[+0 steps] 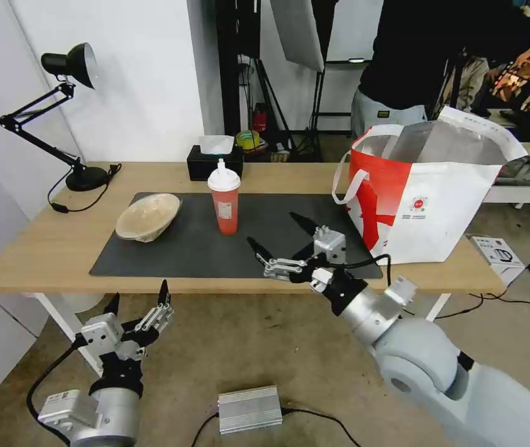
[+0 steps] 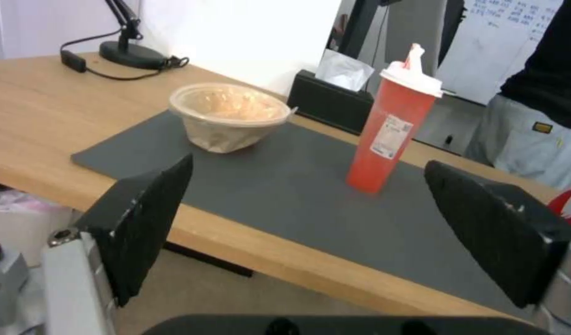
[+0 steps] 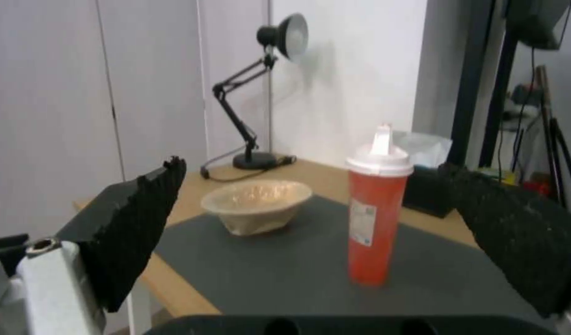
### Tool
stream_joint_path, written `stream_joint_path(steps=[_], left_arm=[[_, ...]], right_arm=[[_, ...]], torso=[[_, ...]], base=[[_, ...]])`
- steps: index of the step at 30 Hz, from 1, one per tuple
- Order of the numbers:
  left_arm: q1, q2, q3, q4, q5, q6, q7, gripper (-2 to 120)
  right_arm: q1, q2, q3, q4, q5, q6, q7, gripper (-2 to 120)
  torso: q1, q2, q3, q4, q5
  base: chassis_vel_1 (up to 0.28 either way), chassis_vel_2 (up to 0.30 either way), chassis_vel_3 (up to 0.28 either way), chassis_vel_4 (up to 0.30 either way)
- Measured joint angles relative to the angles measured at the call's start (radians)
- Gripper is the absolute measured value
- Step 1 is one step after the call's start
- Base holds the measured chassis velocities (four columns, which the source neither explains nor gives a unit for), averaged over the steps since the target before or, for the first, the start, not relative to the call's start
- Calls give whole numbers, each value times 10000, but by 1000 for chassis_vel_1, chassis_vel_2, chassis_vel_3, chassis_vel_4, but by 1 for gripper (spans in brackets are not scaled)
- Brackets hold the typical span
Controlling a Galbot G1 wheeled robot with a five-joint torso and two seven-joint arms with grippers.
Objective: Pick up the trash from the table and place it into the takeout bag.
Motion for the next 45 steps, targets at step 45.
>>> stream_joint_path(steps=[45], left_arm=[[-121, -240, 128, 220, 293, -79, -37, 100]], right_arm=[[3924, 1472, -1215, -3164, 2233, -3137, 800, 100]], torso=[[0, 1, -1, -1, 0]], base=[[0, 0, 0, 0]])
